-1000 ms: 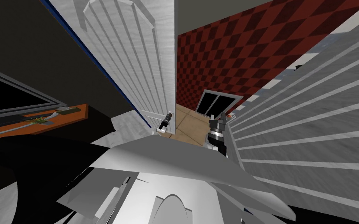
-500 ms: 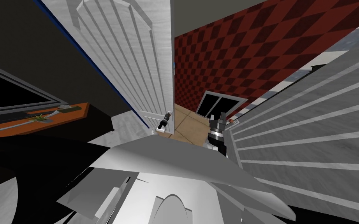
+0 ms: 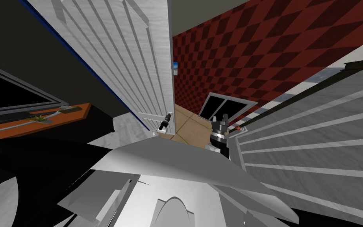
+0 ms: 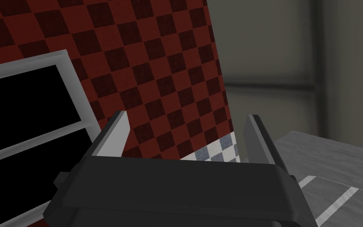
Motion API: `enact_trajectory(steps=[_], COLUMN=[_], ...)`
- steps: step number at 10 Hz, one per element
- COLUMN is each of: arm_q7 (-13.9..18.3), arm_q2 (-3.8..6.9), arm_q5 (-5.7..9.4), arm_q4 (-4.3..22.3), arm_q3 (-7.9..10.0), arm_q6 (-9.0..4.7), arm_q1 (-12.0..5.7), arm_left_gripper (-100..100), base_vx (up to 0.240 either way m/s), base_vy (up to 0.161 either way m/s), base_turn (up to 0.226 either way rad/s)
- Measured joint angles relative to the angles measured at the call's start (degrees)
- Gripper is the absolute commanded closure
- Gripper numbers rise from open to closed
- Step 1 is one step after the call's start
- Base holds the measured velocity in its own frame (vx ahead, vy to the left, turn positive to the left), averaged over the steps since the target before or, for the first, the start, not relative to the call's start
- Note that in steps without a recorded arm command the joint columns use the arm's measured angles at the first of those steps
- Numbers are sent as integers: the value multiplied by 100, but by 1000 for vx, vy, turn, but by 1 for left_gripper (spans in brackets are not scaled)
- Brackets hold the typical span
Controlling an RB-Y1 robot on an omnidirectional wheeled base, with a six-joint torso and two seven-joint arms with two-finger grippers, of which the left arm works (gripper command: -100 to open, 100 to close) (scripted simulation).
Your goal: Push the door open
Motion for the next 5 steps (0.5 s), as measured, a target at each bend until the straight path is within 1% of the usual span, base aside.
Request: enact_trajectory(steps=[3, 5], arm_q7=[-14, -30], arm_q2=[25, 29], arm_q5=[19, 29], arm_q4=[108, 89], arm_q3=[96, 163], arm_q6=[-12, 1], arm_q1=[-9, 9], arm_left_gripper=[100, 100], base_vx=[166, 189], base_vy=[-44, -44], base_turn=[40, 31])
